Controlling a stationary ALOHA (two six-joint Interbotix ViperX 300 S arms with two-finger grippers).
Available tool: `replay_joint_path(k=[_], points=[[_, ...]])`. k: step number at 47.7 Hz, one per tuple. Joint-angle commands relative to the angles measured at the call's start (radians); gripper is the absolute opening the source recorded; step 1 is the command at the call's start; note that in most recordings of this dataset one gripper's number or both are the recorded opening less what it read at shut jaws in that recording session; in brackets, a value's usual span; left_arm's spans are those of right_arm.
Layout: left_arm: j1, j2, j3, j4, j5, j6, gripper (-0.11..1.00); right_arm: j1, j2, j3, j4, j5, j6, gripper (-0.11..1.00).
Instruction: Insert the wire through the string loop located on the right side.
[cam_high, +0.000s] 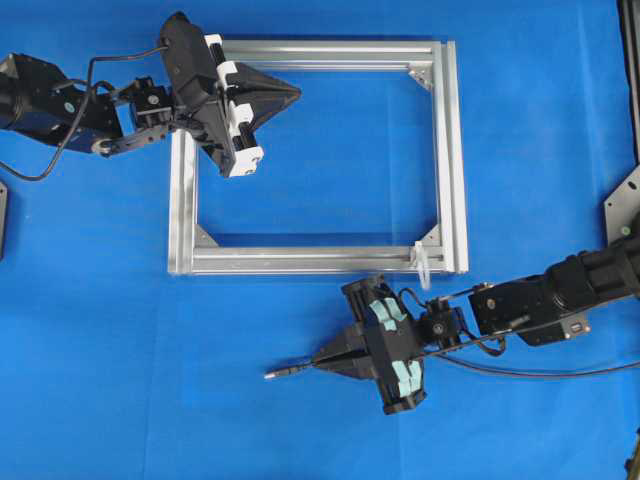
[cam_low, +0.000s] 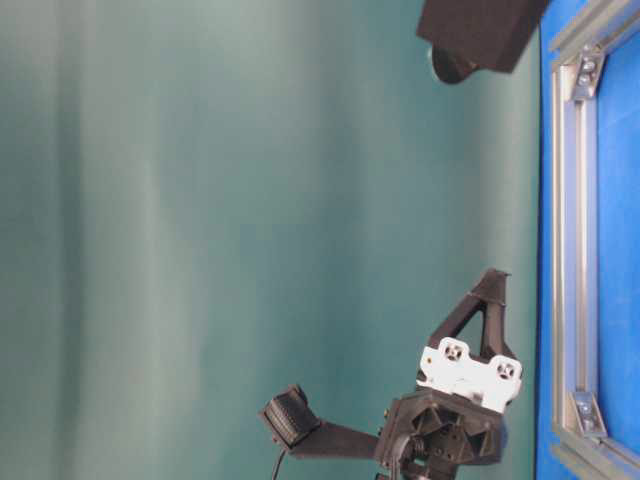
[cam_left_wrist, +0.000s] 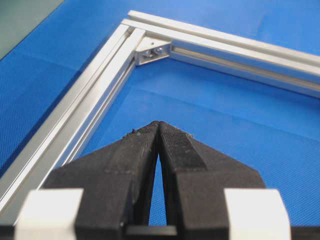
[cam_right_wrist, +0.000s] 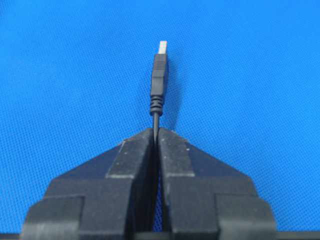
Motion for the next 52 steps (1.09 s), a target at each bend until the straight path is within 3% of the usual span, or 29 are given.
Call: replay_joint_path(k=[1, 17, 32, 52], points=[[0.002, -0.032, -0.012, 0.002, -0.005, 0.002, 0.02, 0.005, -0.017, -0.011, -0.002, -0.011, 0.000, -0.04], [0.002, -0.032, -0.014, 0.003, -0.005, 0.002, 0.02, 0.012, -0.089, -0.005, -0.002, 0.003, 0.005, -0.04], [0.002, -0.034, -0.015, 0.003, -0.005, 0.002, 0.02, 0.014, -0.233, -0.014, -0.002, 0.140, 0.002, -0.04], [0.002, -0.034, -0.011, 0.003, -0.005, 0.000, 0.02, 0.014, -0.236, -0.014, -0.002, 0.147, 0.002, -0.04]])
